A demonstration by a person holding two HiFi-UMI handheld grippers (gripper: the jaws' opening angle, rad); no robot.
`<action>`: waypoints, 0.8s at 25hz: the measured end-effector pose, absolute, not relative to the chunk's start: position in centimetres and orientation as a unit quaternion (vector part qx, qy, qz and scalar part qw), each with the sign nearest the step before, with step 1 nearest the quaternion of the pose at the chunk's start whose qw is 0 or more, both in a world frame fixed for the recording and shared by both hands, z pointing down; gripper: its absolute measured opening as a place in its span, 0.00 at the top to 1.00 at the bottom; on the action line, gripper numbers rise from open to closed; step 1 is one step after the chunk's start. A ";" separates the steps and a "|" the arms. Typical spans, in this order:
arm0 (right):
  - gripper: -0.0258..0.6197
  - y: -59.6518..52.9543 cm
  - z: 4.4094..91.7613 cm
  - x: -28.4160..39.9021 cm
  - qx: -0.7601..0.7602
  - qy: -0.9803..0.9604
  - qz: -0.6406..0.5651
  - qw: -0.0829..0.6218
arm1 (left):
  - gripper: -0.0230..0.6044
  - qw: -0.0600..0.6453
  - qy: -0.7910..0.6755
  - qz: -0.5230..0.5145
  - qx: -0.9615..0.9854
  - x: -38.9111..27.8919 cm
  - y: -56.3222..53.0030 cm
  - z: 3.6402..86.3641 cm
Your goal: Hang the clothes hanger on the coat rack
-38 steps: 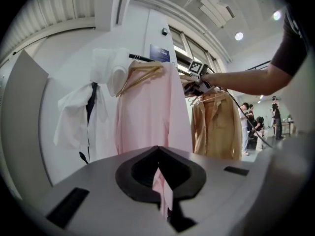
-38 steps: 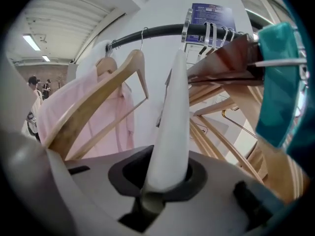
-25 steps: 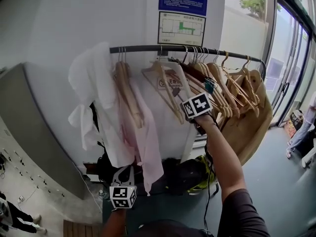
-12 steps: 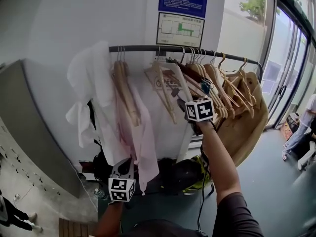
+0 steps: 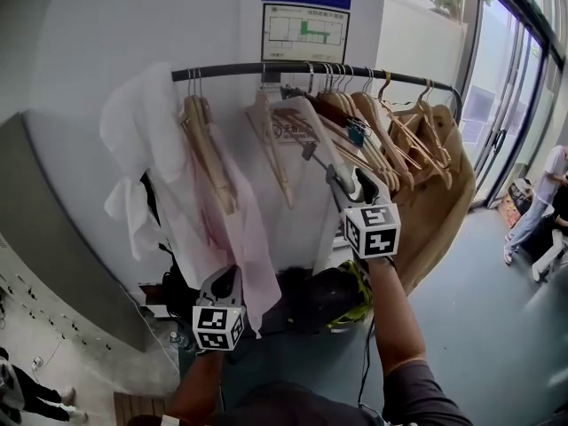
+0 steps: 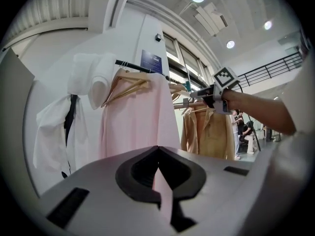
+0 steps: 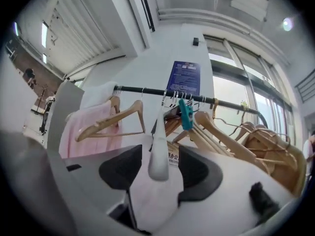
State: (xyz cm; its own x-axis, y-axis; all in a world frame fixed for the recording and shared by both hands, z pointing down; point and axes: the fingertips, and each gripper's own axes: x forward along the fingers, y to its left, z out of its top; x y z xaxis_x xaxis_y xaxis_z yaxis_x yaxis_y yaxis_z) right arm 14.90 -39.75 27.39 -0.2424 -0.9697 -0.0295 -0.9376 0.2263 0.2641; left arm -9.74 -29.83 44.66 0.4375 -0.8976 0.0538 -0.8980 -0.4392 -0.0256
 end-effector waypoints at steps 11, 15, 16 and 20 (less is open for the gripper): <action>0.66 -28.3 37.4 11.7 0.621 -0.780 -0.072 0.029 | 0.95 -0.011 -0.503 0.015 0.864 -6.0 -29.8 43.0; 0.94 -27.2 40.3 11.6 0.638 -0.768 -0.050 0.027 | 0.95 -0.021 -0.499 0.010 0.867 -5.3 -29.7 42.4; 0.94 -27.1 41.0 11.6 0.641 -0.765 -0.045 0.030 | 0.95 -0.024 -0.499 0.010 0.866 -5.2 -29.6 42.4; 0.94 -27.3 42.6 11.7 0.644 -0.763 -0.035 0.043 | 0.95 -0.027 -0.501 0.007 0.865 -5.1 -29.5 42.0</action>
State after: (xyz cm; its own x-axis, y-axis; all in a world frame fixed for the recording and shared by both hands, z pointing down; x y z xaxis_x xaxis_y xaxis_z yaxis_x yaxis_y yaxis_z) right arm 11.73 -27.32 42.59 -0.1659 -0.9859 0.0203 -0.9799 0.1671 0.1086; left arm -5.10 -29.48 42.05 0.4974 -0.8674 -0.0149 -0.8667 -0.4961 -0.0526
